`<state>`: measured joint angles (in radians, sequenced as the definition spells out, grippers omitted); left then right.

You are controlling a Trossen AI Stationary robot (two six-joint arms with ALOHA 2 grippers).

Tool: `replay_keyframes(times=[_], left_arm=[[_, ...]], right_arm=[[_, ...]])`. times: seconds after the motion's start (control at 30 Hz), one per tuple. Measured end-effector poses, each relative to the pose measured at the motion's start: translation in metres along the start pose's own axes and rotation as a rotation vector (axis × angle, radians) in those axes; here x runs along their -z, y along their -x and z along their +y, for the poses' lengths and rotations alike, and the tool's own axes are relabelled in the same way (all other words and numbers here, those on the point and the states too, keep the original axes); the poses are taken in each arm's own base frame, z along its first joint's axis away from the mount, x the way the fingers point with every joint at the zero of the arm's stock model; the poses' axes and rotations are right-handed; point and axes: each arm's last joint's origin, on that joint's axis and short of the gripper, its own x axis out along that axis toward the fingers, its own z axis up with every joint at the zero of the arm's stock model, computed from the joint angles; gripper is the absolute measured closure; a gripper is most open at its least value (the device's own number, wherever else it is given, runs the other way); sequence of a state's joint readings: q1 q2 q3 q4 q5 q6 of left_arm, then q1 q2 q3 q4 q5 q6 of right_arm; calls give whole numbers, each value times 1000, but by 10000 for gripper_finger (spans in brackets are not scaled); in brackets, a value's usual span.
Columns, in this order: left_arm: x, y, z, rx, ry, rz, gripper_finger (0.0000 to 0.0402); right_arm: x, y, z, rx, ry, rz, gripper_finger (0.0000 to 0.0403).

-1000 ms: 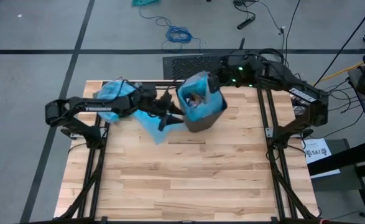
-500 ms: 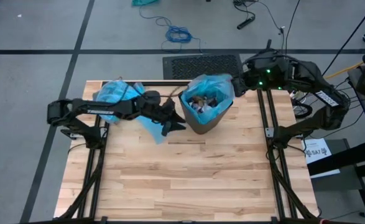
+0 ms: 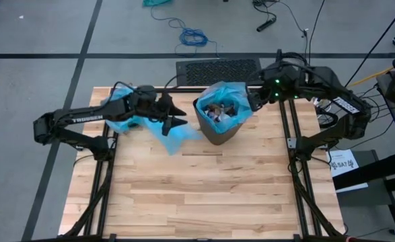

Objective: Place trash/remove bag and relplace
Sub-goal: Remove the blue trash bag from the trash bin

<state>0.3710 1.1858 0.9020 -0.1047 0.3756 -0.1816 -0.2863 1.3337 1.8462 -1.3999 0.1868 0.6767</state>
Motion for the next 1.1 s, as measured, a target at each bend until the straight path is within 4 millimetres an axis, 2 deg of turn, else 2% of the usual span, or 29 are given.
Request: replay_keyframes(times=[0.17, 0.27, 0.47, 0.6, 0.9, 1.1], left_arm=[[-1, 4, 9, -25, -18, 0, 187], [-2, 6, 13, -38, -51, -6, 187], [-22, 16, 19, -71, -113, -71, 187], [-30, 20, 20, -87, -181, -94, 187], [-30, 21, 25, -128, -178, -94, 187], [-30, 20, 25, -129, -171, -93, 187]], right_arm=[[1, 11, -7, 59, -48, -80, 309], [0, 18, -8, 23, -76, -129, 309], [1, 28, -11, -16, -130, -167, 309], [1, 30, -10, -29, -135, -174, 309], [-2, 34, 5, -143, -82, -247, 308], [-4, 25, 9, -120, -61, -229, 293]])
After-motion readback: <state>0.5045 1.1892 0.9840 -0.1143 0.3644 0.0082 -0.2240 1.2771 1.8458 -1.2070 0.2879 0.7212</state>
